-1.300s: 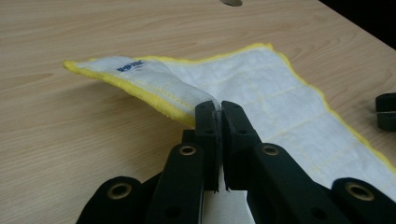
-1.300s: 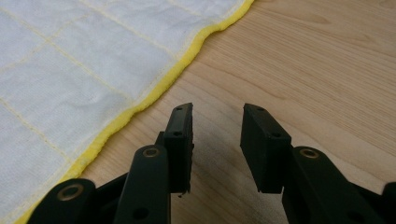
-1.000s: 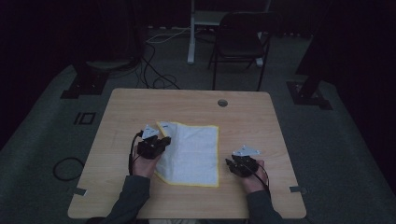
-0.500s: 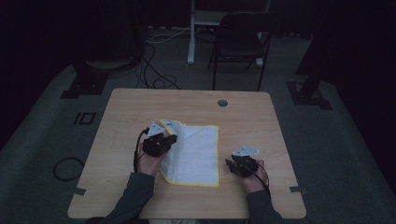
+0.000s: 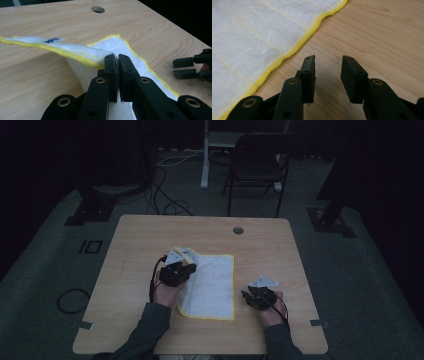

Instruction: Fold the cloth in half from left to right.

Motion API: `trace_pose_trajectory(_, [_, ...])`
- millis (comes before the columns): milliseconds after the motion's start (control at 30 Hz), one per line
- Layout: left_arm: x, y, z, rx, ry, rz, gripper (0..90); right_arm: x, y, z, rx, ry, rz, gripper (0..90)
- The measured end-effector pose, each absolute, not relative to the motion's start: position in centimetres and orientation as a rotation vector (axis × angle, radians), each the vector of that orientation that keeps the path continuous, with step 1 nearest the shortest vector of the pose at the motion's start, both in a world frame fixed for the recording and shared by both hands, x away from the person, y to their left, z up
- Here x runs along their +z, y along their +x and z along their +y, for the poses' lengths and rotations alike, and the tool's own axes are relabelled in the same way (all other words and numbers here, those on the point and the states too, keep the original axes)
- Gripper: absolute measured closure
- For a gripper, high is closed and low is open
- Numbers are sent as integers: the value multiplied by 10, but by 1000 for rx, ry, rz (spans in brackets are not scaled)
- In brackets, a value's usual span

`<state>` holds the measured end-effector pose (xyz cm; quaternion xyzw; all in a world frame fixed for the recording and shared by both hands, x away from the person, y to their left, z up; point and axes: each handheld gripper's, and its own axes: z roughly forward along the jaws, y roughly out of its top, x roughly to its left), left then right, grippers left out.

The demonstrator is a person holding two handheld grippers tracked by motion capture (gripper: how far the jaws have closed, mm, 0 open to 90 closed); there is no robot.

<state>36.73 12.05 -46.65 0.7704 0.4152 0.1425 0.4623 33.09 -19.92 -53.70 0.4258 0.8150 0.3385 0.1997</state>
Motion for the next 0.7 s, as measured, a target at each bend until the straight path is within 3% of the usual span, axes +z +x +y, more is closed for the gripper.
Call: trace_pose_trajectory(700, [-471, 375, 95, 313, 1927, 990, 867, -537, 331, -199, 949, 1189, 2279, 641])
